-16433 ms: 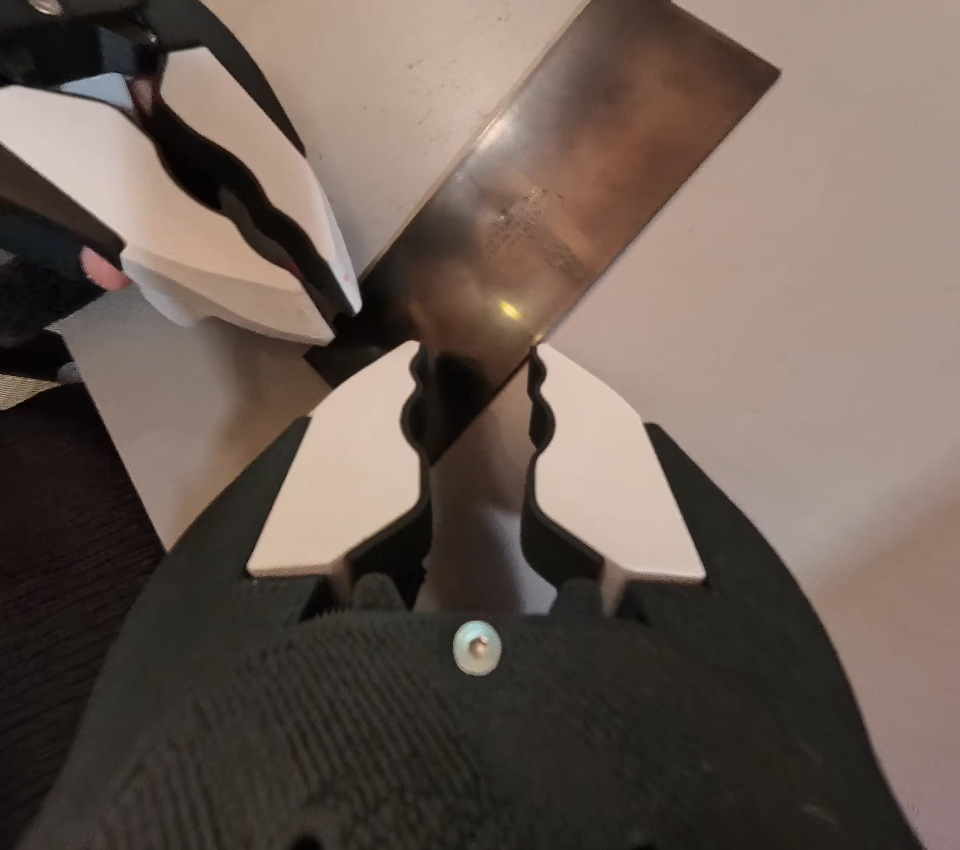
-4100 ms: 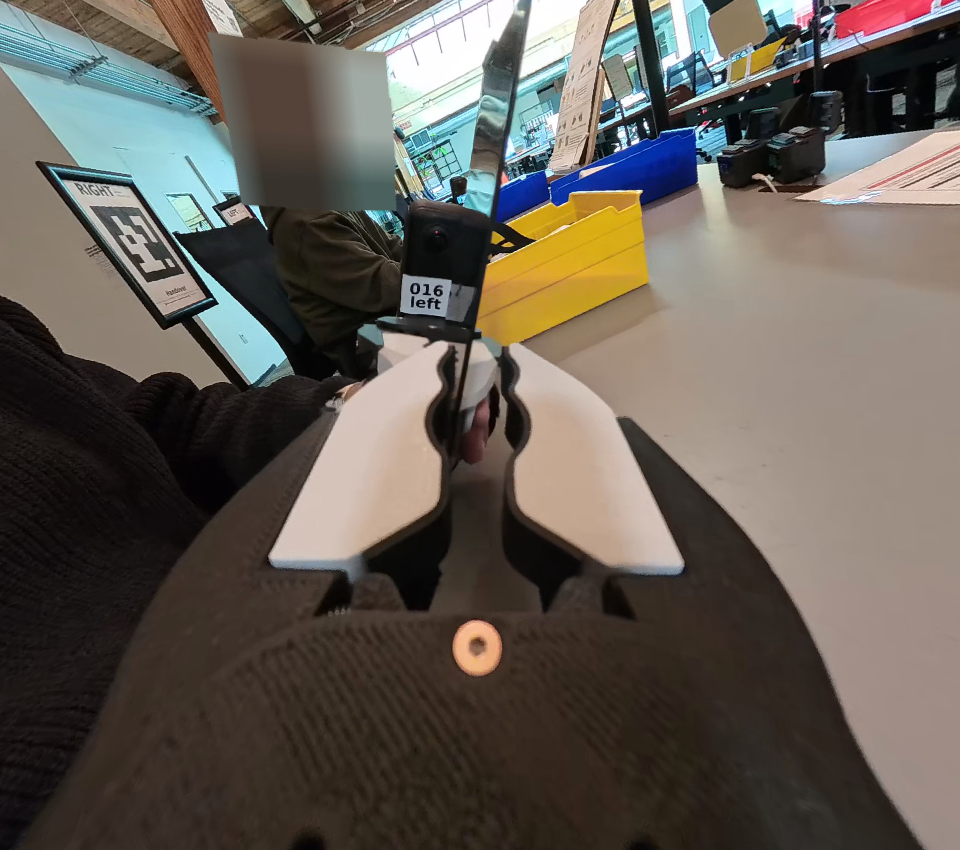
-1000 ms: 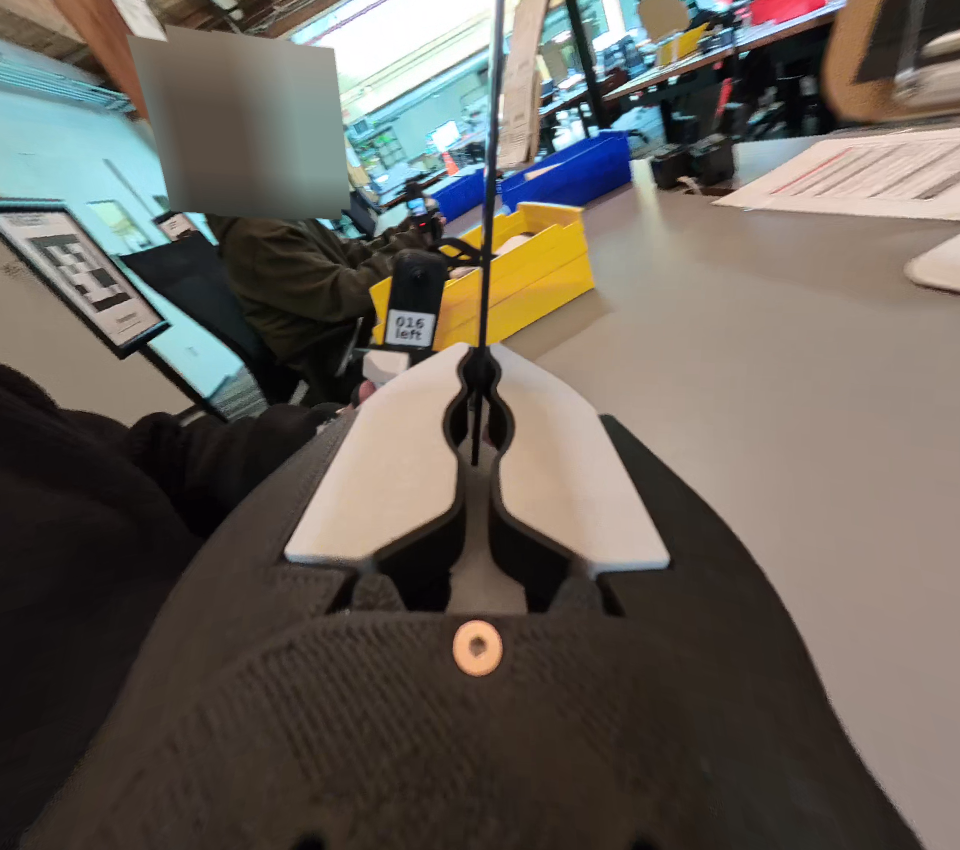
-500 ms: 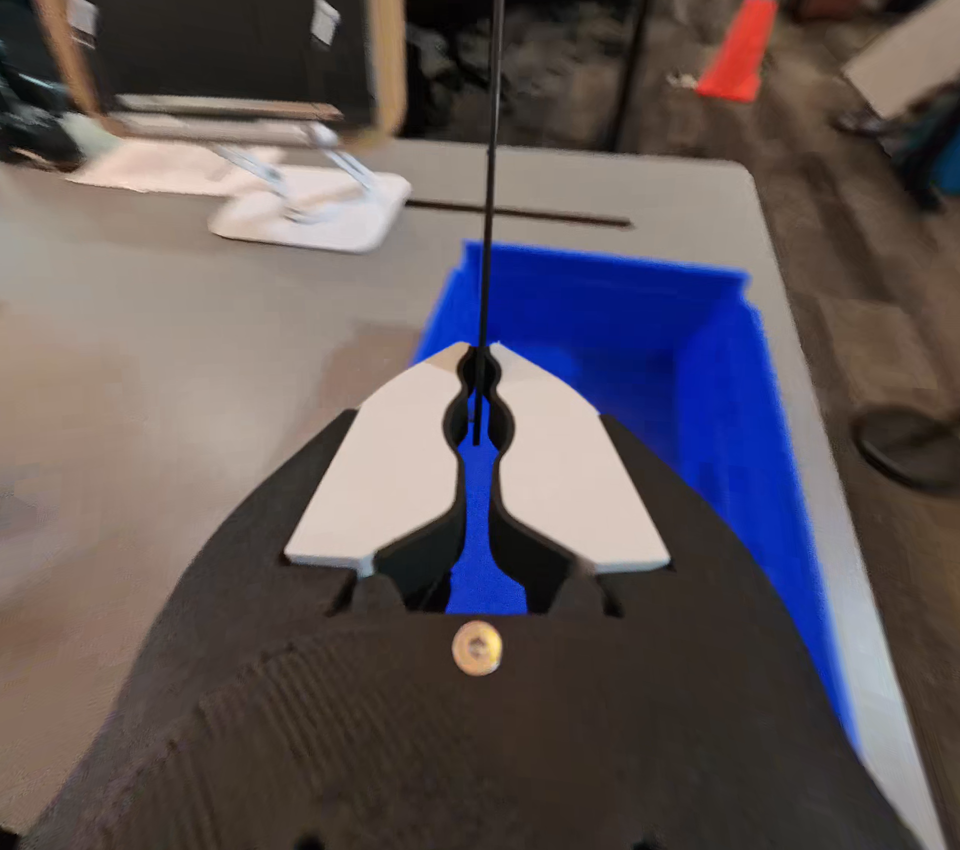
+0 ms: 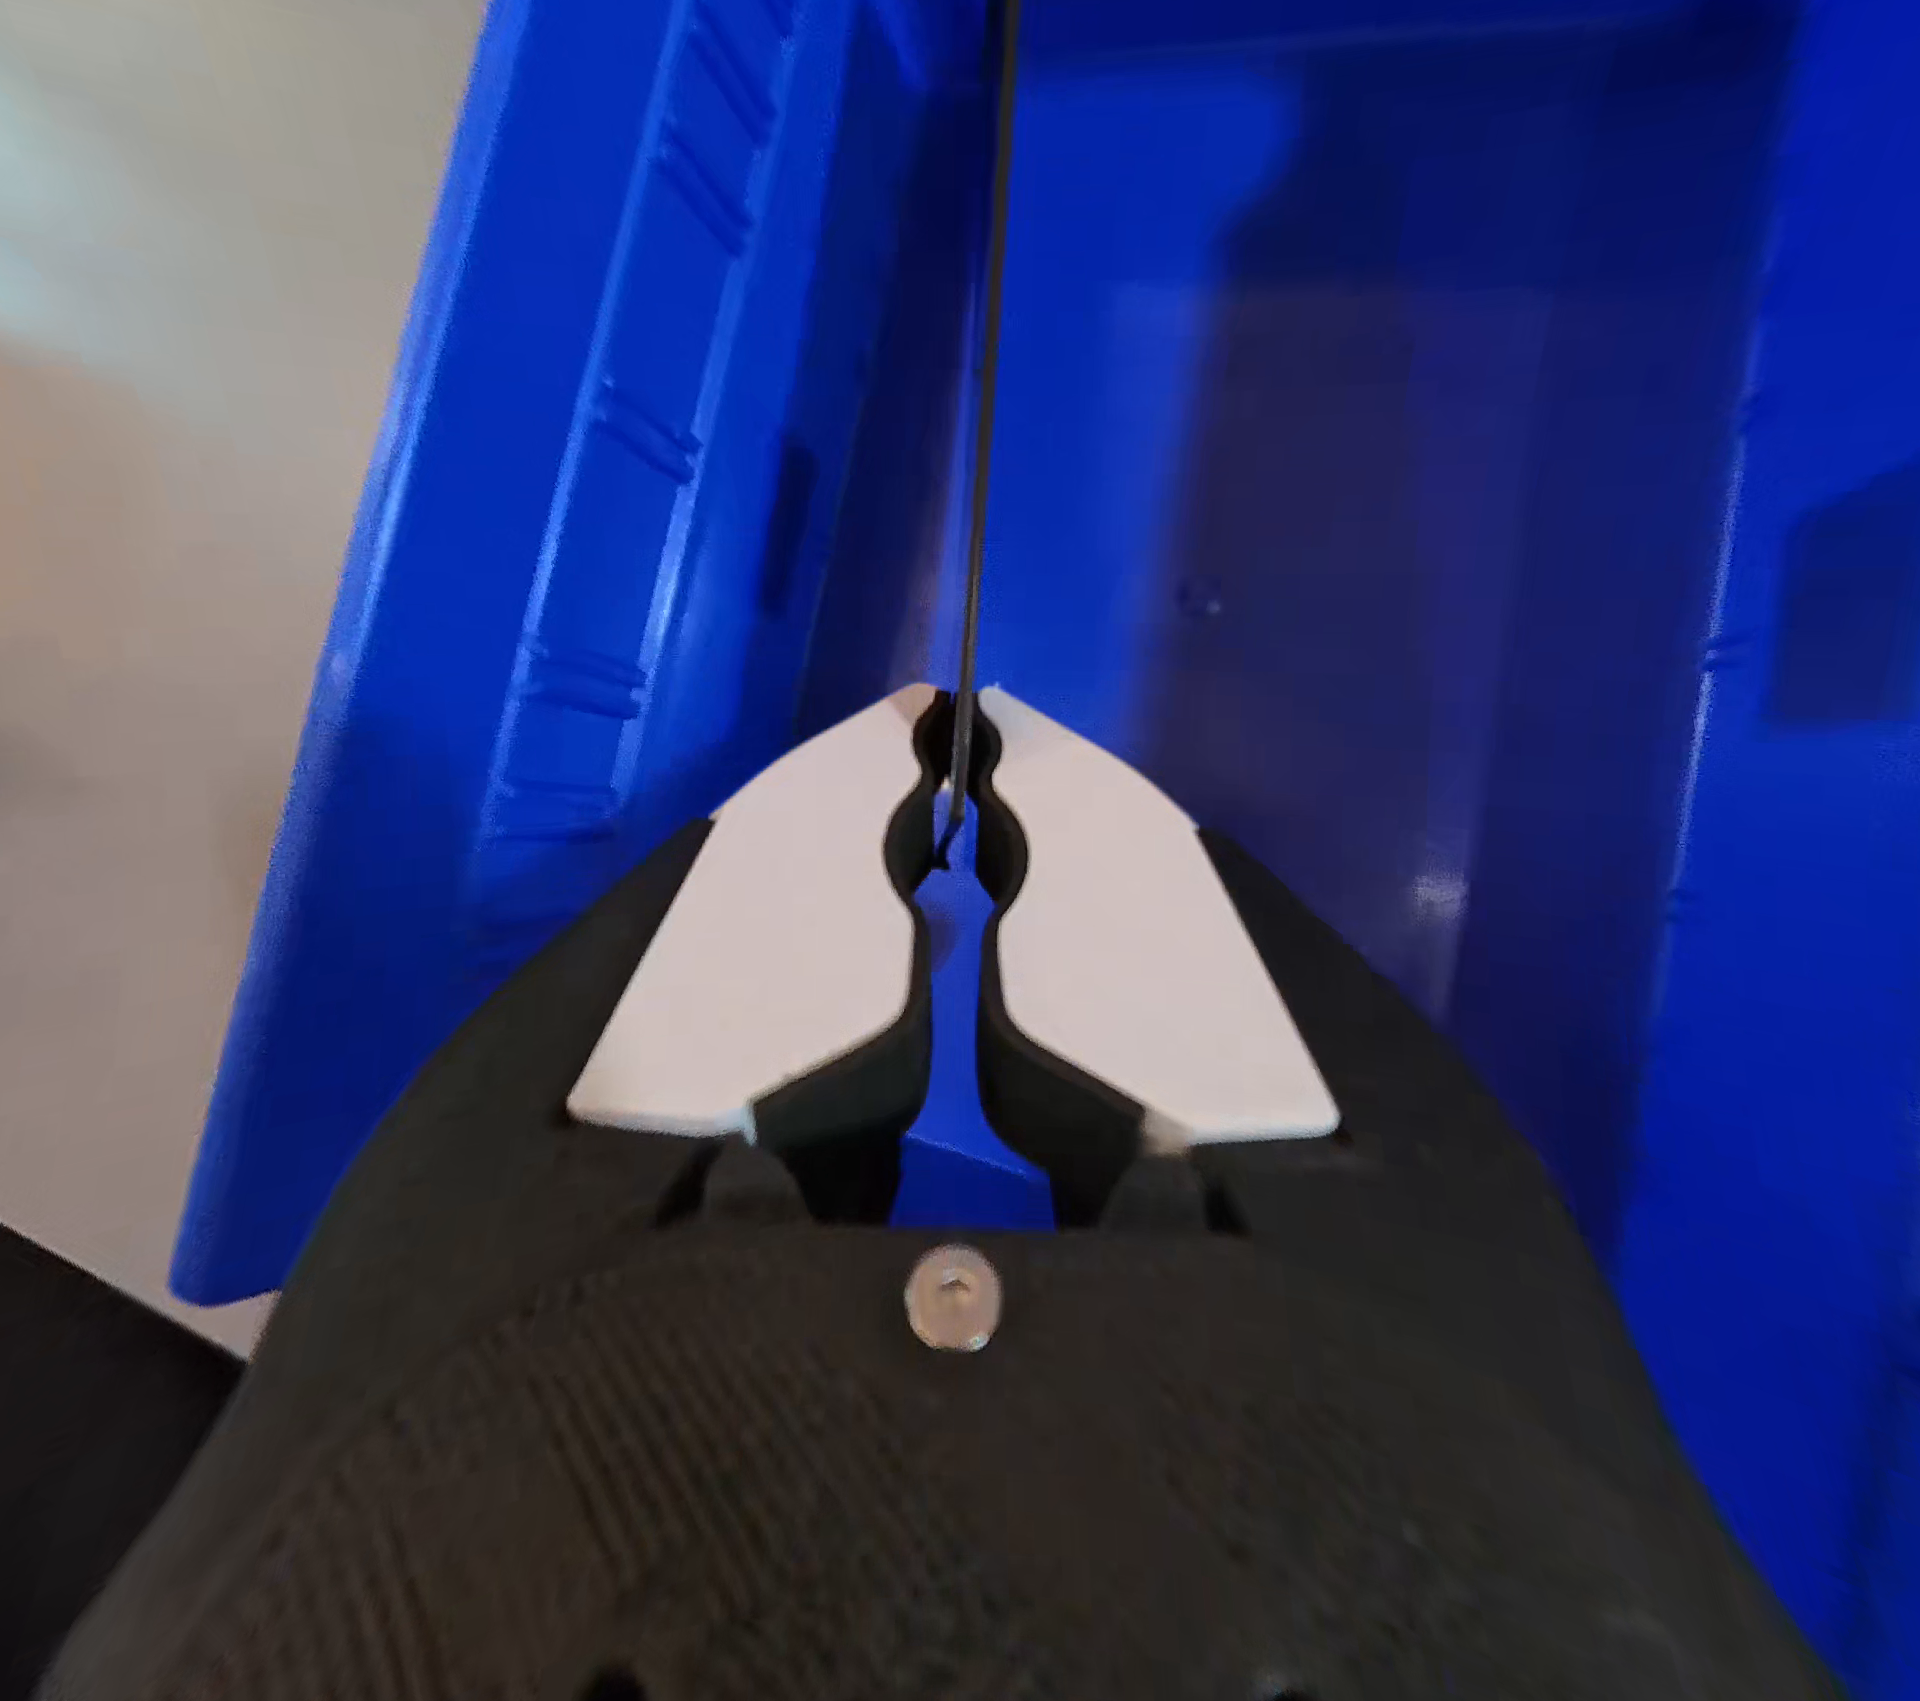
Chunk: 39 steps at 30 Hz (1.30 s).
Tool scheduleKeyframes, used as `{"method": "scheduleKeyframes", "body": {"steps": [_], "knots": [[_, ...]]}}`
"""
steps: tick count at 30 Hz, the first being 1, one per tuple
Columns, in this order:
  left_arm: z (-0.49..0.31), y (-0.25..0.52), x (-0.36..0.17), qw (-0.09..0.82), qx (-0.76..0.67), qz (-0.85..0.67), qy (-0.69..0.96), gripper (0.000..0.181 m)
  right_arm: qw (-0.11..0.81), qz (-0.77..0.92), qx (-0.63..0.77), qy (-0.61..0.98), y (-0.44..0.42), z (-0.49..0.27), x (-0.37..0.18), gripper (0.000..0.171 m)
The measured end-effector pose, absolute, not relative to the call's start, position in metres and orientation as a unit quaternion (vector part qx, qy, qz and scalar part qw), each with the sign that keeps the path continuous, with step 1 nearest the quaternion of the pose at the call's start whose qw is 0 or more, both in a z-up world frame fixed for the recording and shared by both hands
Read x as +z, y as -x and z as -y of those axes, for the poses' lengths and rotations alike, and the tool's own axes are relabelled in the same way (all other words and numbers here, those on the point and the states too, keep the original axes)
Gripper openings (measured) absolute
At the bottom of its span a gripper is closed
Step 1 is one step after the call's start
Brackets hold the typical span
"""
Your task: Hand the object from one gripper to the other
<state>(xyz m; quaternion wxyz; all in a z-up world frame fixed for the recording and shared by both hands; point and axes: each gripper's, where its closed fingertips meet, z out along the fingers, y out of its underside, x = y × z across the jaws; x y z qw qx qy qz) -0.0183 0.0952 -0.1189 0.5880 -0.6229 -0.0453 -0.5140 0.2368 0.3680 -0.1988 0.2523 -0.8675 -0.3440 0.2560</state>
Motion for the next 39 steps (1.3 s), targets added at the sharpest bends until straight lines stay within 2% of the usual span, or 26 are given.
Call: {"method": "scheduleKeyframes", "body": {"steps": [1, 6, 12, 23, 26, 30, 35, 39], "knots": [[-0.095, 0.018, -0.118, 0.588, -0.517, 0.046, 0.621, 0.05, 0.247, 0.346, 0.255, 0.868, -0.237, -0.367, -0.202, 0.003], [-0.093, 0.017, -0.117, 0.589, -0.515, 0.042, 0.621, 0.049, 0.246, 0.36, 0.227, 0.871, -0.237, -0.367, -0.208, 0.008], [-0.094, 0.017, -0.118, 0.587, -0.515, 0.043, 0.623, 0.049, 0.248, 0.367, 0.185, 0.877, -0.244, -0.37, -0.214, 0.027], [-0.095, 0.015, -0.121, 0.585, -0.508, 0.04, 0.631, 0.048, 0.272, 0.374, 0.112, 0.88, -0.261, -0.38, -0.212, 0.035], [-0.094, 0.015, -0.121, 0.586, -0.506, 0.039, 0.632, 0.048, 0.329, 0.374, 0.082, 0.863, -0.261, -0.389, -0.189, 0.033], [-0.095, 0.015, -0.123, 0.583, -0.506, 0.041, 0.634, 0.048, 0.427, 0.392, 0.112, 0.807, -0.23, -0.377, -0.136, 0.029], [-0.095, 0.015, -0.123, 0.583, -0.504, 0.046, 0.635, 0.047, 0.502, 0.464, 0.173, 0.709, -0.166, -0.322, -0.08, 0.024], [-0.095, 0.016, -0.122, 0.585, -0.503, 0.049, 0.634, 0.047, 0.507, 0.519, 0.267, 0.635, -0.105, -0.256, -0.066, 0.019]]}}
